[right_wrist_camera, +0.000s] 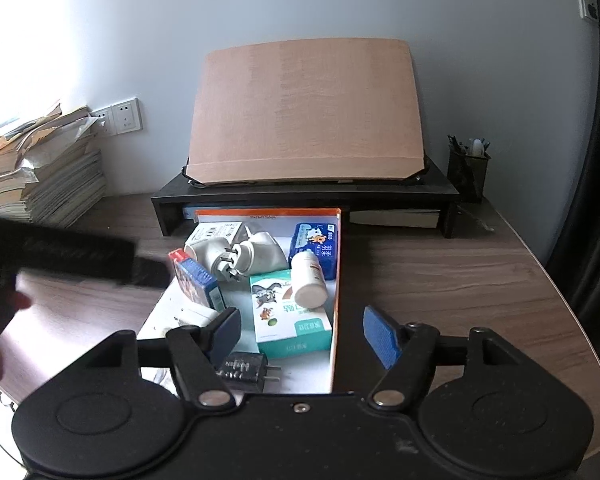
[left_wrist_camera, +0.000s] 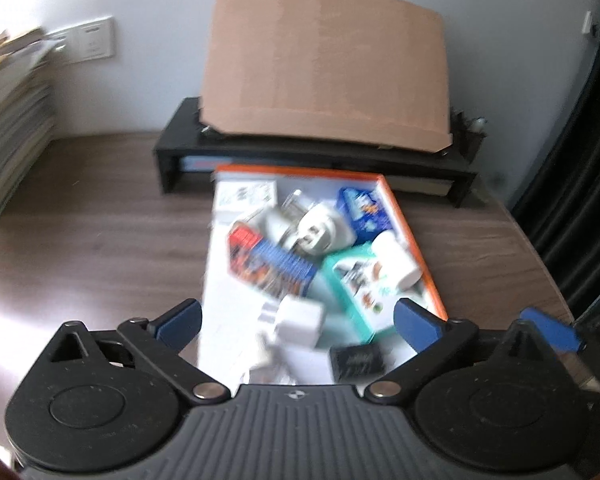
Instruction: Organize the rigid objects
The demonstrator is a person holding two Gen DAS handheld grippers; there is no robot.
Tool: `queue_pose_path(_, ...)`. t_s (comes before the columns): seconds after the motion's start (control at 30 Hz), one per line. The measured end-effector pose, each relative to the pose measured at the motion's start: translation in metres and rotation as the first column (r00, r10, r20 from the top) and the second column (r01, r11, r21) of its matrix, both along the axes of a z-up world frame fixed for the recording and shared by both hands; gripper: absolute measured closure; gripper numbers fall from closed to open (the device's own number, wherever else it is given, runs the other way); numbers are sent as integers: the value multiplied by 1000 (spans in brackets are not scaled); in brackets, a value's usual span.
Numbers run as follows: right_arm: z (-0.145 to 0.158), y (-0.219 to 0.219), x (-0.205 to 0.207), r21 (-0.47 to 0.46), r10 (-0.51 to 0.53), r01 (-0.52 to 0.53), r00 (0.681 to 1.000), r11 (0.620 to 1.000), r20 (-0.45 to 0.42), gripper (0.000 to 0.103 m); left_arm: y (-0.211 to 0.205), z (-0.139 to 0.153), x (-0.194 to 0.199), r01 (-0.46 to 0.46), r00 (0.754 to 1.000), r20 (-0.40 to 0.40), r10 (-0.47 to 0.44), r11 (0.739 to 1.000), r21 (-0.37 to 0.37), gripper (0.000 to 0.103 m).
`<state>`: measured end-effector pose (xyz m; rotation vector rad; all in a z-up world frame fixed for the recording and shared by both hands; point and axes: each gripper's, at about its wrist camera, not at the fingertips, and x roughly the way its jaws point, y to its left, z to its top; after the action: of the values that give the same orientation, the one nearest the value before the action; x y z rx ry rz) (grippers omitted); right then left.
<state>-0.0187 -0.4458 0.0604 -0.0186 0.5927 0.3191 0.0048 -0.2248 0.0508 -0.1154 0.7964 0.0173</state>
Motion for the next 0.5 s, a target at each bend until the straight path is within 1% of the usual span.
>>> queue_pose_path(0.13, -4, -2, -8, -9, 10, -10, 1000, 1000, -13, 21, -3, -7, -19, -34, 999, -29, 34, 999, -1, 0)
queue_pose_path(0.27, -8, -3, -12, -25, 16, -17, 999, 1000, -32, 21, -6, -14, -26, -47, 998, -46, 47, 999, 9, 0)
queue_pose_path(0.4, -11, -5, -15, -31, 22, -24, 999, 999, -47, 21, -4, -19, -34, -63, 996, -66, 62, 998, -13, 0)
queue_pose_path(0.5, -14, -5, -16, -41, 24, -27, 998, 999, -60, 21, -6, -23, -37, -73, 995, -73, 72, 997, -8, 0)
